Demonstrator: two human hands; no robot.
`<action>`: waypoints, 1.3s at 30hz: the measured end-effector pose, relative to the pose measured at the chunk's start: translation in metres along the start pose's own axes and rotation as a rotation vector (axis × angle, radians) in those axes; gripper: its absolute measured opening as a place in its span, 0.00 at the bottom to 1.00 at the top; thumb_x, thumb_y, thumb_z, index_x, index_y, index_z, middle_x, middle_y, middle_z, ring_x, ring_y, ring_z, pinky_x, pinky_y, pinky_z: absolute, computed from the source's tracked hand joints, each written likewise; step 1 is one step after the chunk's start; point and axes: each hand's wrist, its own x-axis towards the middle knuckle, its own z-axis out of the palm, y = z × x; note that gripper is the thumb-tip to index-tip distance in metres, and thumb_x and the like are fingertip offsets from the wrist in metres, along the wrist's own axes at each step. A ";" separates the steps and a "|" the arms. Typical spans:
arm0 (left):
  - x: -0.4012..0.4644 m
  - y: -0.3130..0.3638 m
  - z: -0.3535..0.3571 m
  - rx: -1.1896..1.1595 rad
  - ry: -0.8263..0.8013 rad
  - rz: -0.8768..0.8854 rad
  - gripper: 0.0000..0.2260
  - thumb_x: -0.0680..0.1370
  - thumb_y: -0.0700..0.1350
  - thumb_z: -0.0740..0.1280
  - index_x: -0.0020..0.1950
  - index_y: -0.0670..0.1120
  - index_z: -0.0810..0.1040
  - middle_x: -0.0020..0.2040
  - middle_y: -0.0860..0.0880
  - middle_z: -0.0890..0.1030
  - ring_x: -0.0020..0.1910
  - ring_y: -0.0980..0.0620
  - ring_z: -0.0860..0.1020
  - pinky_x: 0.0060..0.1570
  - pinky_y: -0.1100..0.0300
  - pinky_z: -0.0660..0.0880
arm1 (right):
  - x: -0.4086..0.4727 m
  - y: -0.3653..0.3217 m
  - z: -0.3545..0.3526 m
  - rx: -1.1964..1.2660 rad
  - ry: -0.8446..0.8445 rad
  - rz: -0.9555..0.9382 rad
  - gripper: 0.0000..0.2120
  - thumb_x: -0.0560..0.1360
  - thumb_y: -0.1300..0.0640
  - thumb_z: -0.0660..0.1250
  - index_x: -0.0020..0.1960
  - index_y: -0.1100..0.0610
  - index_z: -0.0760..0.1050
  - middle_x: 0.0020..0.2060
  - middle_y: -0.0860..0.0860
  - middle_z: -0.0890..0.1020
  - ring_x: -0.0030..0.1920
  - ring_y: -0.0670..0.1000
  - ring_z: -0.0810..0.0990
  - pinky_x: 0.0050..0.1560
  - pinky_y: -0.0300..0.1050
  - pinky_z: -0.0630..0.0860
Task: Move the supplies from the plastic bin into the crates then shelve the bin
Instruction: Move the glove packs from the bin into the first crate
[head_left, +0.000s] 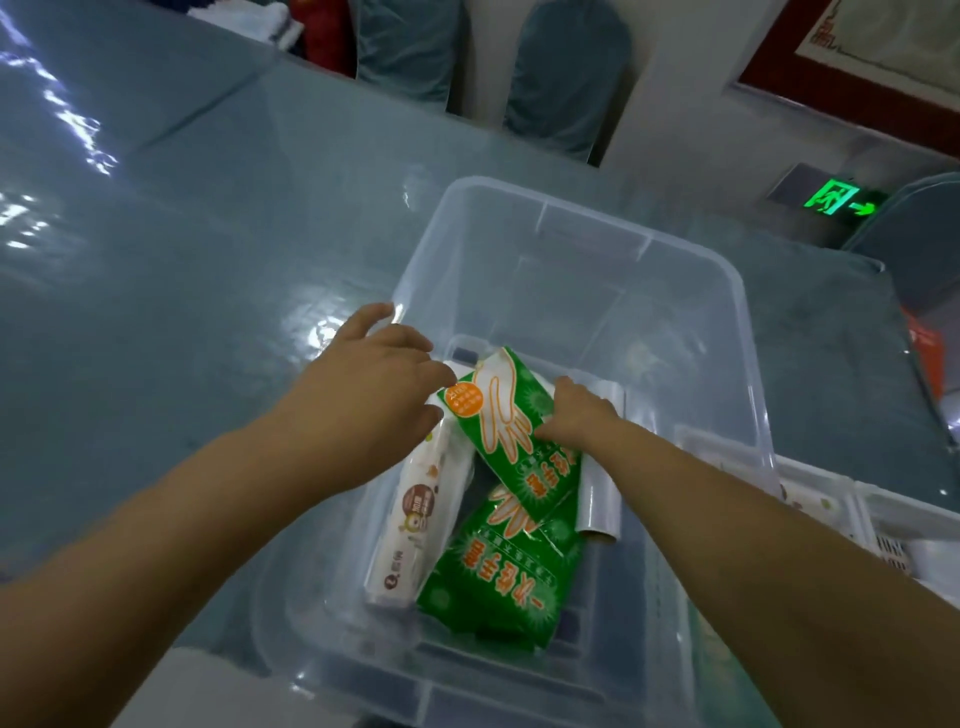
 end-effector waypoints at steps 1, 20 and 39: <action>0.000 0.000 0.000 -0.007 -0.003 0.001 0.14 0.74 0.52 0.64 0.58 0.53 0.79 0.54 0.52 0.83 0.64 0.52 0.73 0.71 0.52 0.47 | 0.001 -0.002 0.001 -0.001 -0.001 0.005 0.32 0.68 0.50 0.71 0.66 0.58 0.62 0.59 0.58 0.75 0.58 0.60 0.75 0.52 0.50 0.71; 0.024 0.005 -0.019 0.103 -0.023 0.067 0.22 0.74 0.57 0.62 0.67 0.55 0.68 0.63 0.52 0.76 0.65 0.50 0.70 0.66 0.53 0.61 | -0.065 -0.007 -0.046 0.859 0.229 -0.077 0.14 0.66 0.61 0.76 0.48 0.57 0.75 0.42 0.53 0.82 0.40 0.52 0.82 0.39 0.44 0.79; 0.127 0.204 -0.057 -0.561 0.180 -0.034 0.15 0.70 0.55 0.70 0.48 0.54 0.67 0.35 0.58 0.72 0.34 0.61 0.71 0.29 0.62 0.63 | -0.230 0.187 -0.138 0.891 0.615 -0.285 0.07 0.70 0.59 0.72 0.46 0.53 0.76 0.42 0.47 0.83 0.39 0.42 0.83 0.41 0.37 0.79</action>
